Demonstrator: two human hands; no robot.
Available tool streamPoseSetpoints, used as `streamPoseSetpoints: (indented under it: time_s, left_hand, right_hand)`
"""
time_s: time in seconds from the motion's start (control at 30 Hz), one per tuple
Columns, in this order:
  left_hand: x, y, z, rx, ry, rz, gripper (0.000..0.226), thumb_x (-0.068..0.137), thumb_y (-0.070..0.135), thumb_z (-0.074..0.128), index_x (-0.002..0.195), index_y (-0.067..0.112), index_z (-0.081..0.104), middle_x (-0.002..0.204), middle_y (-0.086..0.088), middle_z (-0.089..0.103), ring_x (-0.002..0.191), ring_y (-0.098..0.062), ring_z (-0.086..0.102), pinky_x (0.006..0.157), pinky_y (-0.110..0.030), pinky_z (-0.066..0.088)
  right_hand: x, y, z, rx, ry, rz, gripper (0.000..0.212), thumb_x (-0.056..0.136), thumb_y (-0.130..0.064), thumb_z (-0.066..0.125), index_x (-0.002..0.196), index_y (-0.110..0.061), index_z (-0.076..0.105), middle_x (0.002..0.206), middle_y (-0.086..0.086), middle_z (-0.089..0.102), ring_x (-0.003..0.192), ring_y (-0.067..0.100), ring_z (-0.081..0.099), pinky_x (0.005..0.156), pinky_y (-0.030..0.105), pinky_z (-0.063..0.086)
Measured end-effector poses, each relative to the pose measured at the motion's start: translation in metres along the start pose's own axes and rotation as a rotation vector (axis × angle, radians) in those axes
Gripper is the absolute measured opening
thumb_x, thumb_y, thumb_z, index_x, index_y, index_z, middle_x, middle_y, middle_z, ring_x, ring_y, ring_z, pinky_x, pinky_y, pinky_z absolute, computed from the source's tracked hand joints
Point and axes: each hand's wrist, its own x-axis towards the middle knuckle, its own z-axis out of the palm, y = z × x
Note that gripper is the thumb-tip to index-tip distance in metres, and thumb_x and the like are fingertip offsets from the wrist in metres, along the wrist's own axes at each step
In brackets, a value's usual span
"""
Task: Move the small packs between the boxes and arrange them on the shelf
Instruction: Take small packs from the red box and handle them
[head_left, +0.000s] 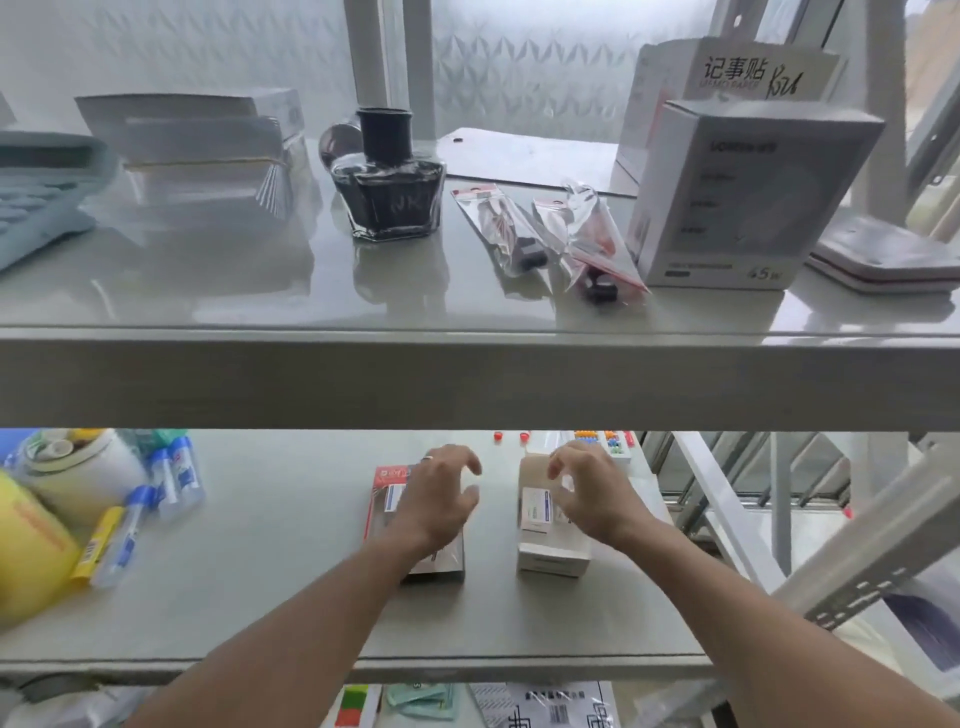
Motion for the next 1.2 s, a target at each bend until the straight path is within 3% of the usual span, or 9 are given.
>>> streamPoseSetpoints:
  time_s: [0.07, 0.13, 0.23, 0.37, 0.7, 0.87, 0.97, 1.07, 1.2]
  left_hand:
    - [-0.005, -0.036, -0.025, 0.101, -0.014, -0.113, 0.027, 0.08, 0.01, 0.059, 0.106, 0.019, 0.062, 0.116, -0.001, 0.065, 0.112, -0.024, 0.055, 0.097, -0.04, 0.043]
    - [-0.012, -0.063, -0.042, 0.237, -0.131, -0.183, 0.035, 0.08, 0.017, 0.061, 0.114, 0.021, 0.059, 0.123, -0.002, 0.062, 0.112, -0.024, 0.054, 0.098, -0.04, 0.043]
    - [-0.018, -0.076, -0.046, 0.287, -0.258, -0.165, 0.036, 0.081, 0.023, 0.065, 0.116, 0.024, 0.055, 0.128, -0.002, 0.058, 0.112, -0.023, 0.053, 0.095, -0.037, 0.046]
    - [-0.019, -0.079, -0.043, 0.313, -0.232, -0.095, 0.025, 0.087, 0.022, 0.063, 0.111, 0.023, 0.056, 0.129, -0.001, 0.056, 0.113, -0.024, 0.053, 0.096, -0.037, 0.046]
    - [-0.016, -0.081, -0.054, 0.106, -0.248, -0.117, 0.031, 0.081, 0.03, 0.076, 0.102, 0.031, 0.054, 0.114, 0.0, 0.052, 0.104, -0.023, 0.058, 0.088, -0.036, 0.054]
    - [-0.002, -0.047, -0.068, -0.044, -0.122, -0.069, 0.034, 0.078, 0.029, 0.08, 0.105, 0.024, 0.061, 0.112, 0.0, 0.06, 0.107, -0.02, 0.058, 0.092, -0.033, 0.048]
    - [0.004, -0.007, -0.053, -0.111, -0.168, 0.009, 0.04, 0.075, 0.036, 0.082, 0.108, 0.024, 0.061, 0.114, 0.003, 0.063, 0.108, -0.016, 0.057, 0.094, -0.032, 0.046]
    - [0.004, 0.033, -0.02, -0.092, -0.256, 0.101, 0.045, 0.075, 0.035, 0.083, 0.11, 0.025, 0.057, 0.113, 0.004, 0.061, 0.107, -0.017, 0.056, 0.095, -0.032, 0.046]
    - [0.006, 0.053, 0.016, 0.099, -0.344, 0.11, 0.052, 0.075, 0.039, 0.08, 0.118, 0.026, 0.054, 0.117, 0.003, 0.062, 0.11, -0.019, 0.053, 0.097, -0.038, 0.041]
  right_hand:
    - [0.001, -0.03, 0.013, 0.014, -0.03, -0.098, 0.009, 0.083, -0.015, 0.07, 0.091, -0.017, 0.068, 0.102, 0.003, 0.069, 0.098, 0.023, 0.058, 0.088, 0.039, 0.049]
    - [0.0, -0.06, 0.036, -0.012, -0.114, -0.193, 0.016, 0.084, -0.022, 0.068, 0.1, -0.019, 0.068, 0.108, 0.003, 0.07, 0.101, 0.024, 0.058, 0.094, 0.042, 0.047]
    - [-0.002, -0.092, 0.07, -0.149, -0.224, -0.272, 0.027, 0.084, -0.024, 0.066, 0.11, -0.016, 0.066, 0.114, 0.005, 0.067, 0.105, 0.027, 0.055, 0.093, 0.042, 0.045]
    - [-0.003, -0.102, 0.088, -0.239, -0.263, -0.27, 0.026, 0.081, -0.025, 0.065, 0.104, -0.013, 0.062, 0.108, 0.01, 0.066, 0.1, 0.032, 0.056, 0.086, 0.043, 0.043]
    - [-0.007, -0.114, 0.078, -0.16, -0.219, -0.251, 0.036, 0.077, -0.026, 0.071, 0.105, -0.007, 0.057, 0.103, 0.016, 0.065, 0.087, 0.034, 0.058, 0.075, 0.039, 0.043]
    - [-0.018, -0.084, 0.025, -0.017, -0.079, -0.194, 0.039, 0.069, -0.029, 0.071, 0.103, -0.015, 0.059, 0.097, 0.006, 0.064, 0.085, 0.025, 0.055, 0.075, 0.034, 0.048]
    - [-0.02, -0.035, -0.018, -0.024, -0.039, -0.043, 0.038, 0.065, -0.028, 0.072, 0.101, -0.018, 0.061, 0.098, 0.005, 0.067, 0.088, 0.025, 0.059, 0.077, 0.035, 0.05]
    - [-0.022, -0.002, -0.044, -0.089, -0.104, 0.066, 0.037, 0.064, -0.028, 0.074, 0.099, -0.019, 0.064, 0.097, 0.002, 0.069, 0.085, 0.021, 0.061, 0.076, 0.034, 0.053]
    - [-0.024, 0.008, -0.036, -0.131, -0.203, 0.049, 0.037, 0.065, -0.028, 0.076, 0.099, -0.019, 0.066, 0.096, 0.002, 0.069, 0.083, 0.02, 0.06, 0.073, 0.031, 0.053]
